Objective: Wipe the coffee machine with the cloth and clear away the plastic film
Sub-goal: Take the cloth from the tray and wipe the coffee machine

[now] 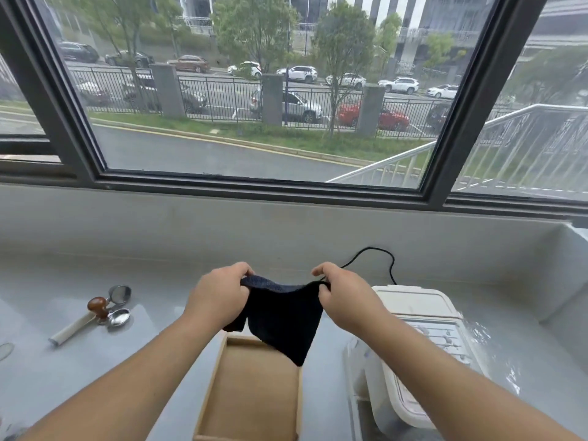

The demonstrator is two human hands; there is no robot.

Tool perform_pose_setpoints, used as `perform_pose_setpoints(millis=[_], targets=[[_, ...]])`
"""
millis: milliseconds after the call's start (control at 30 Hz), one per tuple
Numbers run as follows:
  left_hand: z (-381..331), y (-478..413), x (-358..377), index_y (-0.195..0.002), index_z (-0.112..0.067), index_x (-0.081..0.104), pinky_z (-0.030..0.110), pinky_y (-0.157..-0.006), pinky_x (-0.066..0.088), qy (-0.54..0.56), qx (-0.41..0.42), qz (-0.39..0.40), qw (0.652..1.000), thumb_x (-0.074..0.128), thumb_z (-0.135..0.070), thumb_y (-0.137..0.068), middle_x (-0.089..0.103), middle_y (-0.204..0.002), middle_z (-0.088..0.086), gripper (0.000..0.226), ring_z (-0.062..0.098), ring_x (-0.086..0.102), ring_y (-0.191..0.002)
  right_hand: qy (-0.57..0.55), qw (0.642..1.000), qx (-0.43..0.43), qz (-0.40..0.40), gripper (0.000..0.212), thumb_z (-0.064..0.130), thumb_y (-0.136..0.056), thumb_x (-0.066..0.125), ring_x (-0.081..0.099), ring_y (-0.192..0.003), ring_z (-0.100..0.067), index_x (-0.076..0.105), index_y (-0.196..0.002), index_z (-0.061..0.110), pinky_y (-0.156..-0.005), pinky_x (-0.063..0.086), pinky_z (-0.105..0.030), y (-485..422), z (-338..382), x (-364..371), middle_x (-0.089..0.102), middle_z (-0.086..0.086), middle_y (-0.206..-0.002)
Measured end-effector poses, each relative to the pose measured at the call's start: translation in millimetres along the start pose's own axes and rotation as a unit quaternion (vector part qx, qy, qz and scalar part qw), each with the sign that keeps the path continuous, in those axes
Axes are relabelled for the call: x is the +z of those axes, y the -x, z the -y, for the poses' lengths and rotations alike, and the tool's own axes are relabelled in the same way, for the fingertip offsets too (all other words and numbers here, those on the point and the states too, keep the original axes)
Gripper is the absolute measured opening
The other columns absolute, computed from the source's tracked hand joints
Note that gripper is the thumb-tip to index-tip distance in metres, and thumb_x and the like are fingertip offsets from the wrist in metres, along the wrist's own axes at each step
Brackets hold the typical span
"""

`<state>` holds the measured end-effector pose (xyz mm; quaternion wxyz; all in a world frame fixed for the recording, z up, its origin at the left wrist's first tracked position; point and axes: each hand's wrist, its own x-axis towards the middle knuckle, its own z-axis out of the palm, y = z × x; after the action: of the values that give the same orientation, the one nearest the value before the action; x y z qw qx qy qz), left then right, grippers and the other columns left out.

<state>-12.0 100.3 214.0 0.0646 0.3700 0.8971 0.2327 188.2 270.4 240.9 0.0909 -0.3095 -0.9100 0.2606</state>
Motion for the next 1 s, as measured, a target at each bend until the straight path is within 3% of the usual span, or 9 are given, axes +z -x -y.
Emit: perform_pose_setpoints(millis=[100, 233, 300, 400, 467, 600, 767, 867, 1000], targets=[[-36, -10, -25, -0.096, -0.042, 0.057, 0.035, -0.065, 0.05, 0.026, 0.027, -0.035, 0.999, 0.05, -0.019, -0.082, 0.068, -0.087, -0.012, 0.028, 0.025, 0.062, -0.084, 0.014, 1.0, 0.012, 0.001, 0.041, 0.02, -0.095, 0.046, 0.066, -0.088, -0.017, 0.061, -0.132, 0.031, -0.071, 0.052, -0.032, 1, -5, -29, 0.073, 0.007, -0.113], [-89, -23, -47, -0.096, -0.042, 0.059, 0.031, -0.062, 0.047, 0.114, 0.059, -0.027, 0.991, 0.049, -0.022, -0.085, 0.069, -0.082, -0.02, 0.025, 0.011, 0.063, -0.08, -0.018, 1.0, -0.001, -0.014, 0.048, 0.022, -0.091, 0.048, 0.063, -0.068, -0.014, 0.053, -0.138, 0.033, -0.057, 0.049, -0.035, 2, -7, -62, 0.067, 0.007, -0.083], [-119, -27, -52, -0.091, -0.042, 0.06, 0.029, -0.059, 0.045, 0.153, 0.075, -0.011, 0.985, 0.049, -0.027, -0.081, 0.07, -0.072, -0.021, 0.021, 0.006, 0.063, -0.076, -0.035, 0.999, -0.012, -0.011, 0.055, 0.028, -0.089, 0.05, 0.065, -0.072, -0.016, 0.047, -0.144, 0.034, -0.065, 0.056, -0.04, 3, -9, -76, 0.068, 0.004, -0.082], [-161, -31, -52, -0.088, -0.041, 0.063, 0.03, -0.057, 0.046, 0.197, 0.104, 0.005, 0.975, 0.048, -0.032, -0.074, 0.07, -0.069, -0.023, 0.022, 0.011, 0.066, -0.069, -0.034, 0.999, -0.028, -0.003, 0.066, 0.05, -0.084, 0.059, 0.065, -0.078, -0.008, 0.04, -0.146, 0.038, -0.067, 0.055, -0.034, 7, -9, -93, 0.069, 0.009, -0.087], [-188, -33, -49, -0.085, -0.041, 0.064, 0.033, -0.062, 0.052, 0.214, 0.128, 0.006, 0.968, 0.049, -0.03, -0.07, 0.071, -0.071, -0.023, 0.024, 0.013, 0.068, -0.071, -0.026, 0.999, -0.032, -0.011, 0.056, 0.055, -0.082, 0.061, 0.066, -0.079, -0.009, 0.047, -0.133, 0.037, -0.068, 0.057, -0.036, 9, -11, -105, 0.069, 0.01, -0.089], [-231, -34, -41, -0.085, -0.054, 0.062, 0.028, -0.066, 0.049, 0.21, 0.172, 0.011, 0.962, 0.049, -0.03, -0.067, 0.07, -0.074, -0.026, 0.032, 0.002, 0.065, -0.073, -0.011, 0.997, -0.026, -0.066, 0.023, 0.033, -0.09, 0.055, 0.066, -0.09, -0.029, 0.056, -0.111, 0.024, -0.078, 0.057, -0.046, 14, -30, -133, 0.071, -0.001, -0.097], [-255, -34, -24, -0.085, -0.046, 0.061, 0.026, -0.062, 0.043, 0.161, 0.206, 0.01, 0.965, 0.056, -0.042, -0.075, 0.07, -0.075, -0.02, 0.012, 0.0, 0.062, -0.073, -0.038, 0.987, -0.002, -0.159, 0.006, 0.028, -0.093, 0.056, 0.063, -0.08, -0.024, 0.061, -0.094, 0.032, -0.067, 0.049, -0.036, 25, -70, -169, 0.065, 0.011, -0.077], [-259, -31, -4, -0.093, -0.046, 0.059, 0.028, -0.064, 0.048, 0.12, 0.215, 0.039, 0.968, 0.057, -0.057, -0.08, 0.069, -0.089, -0.022, 0.017, 0.003, 0.064, -0.079, -0.052, 0.98, 0.017, -0.192, 0.016, 0.032, -0.094, 0.055, 0.063, -0.08, -0.018, 0.068, -0.103, 0.032, -0.066, 0.05, -0.035, 29, -92, -177, 0.066, 0.013, -0.079], [-250, -24, 36, -0.129, -0.036, 0.059, 0.035, -0.093, 0.052, 0.071, 0.208, 0.077, 0.973, 0.057, -0.072, -0.083, 0.063, -0.13, -0.013, 0.059, 0.012, 0.061, -0.114, -0.054, 0.976, 0.027, -0.209, 0.008, 0.036, -0.093, 0.054, 0.057, -0.082, -0.018, 0.062, -0.092, 0.037, -0.063, 0.04, -0.032, 29, -116, -172, 0.059, 0.01, -0.082]])
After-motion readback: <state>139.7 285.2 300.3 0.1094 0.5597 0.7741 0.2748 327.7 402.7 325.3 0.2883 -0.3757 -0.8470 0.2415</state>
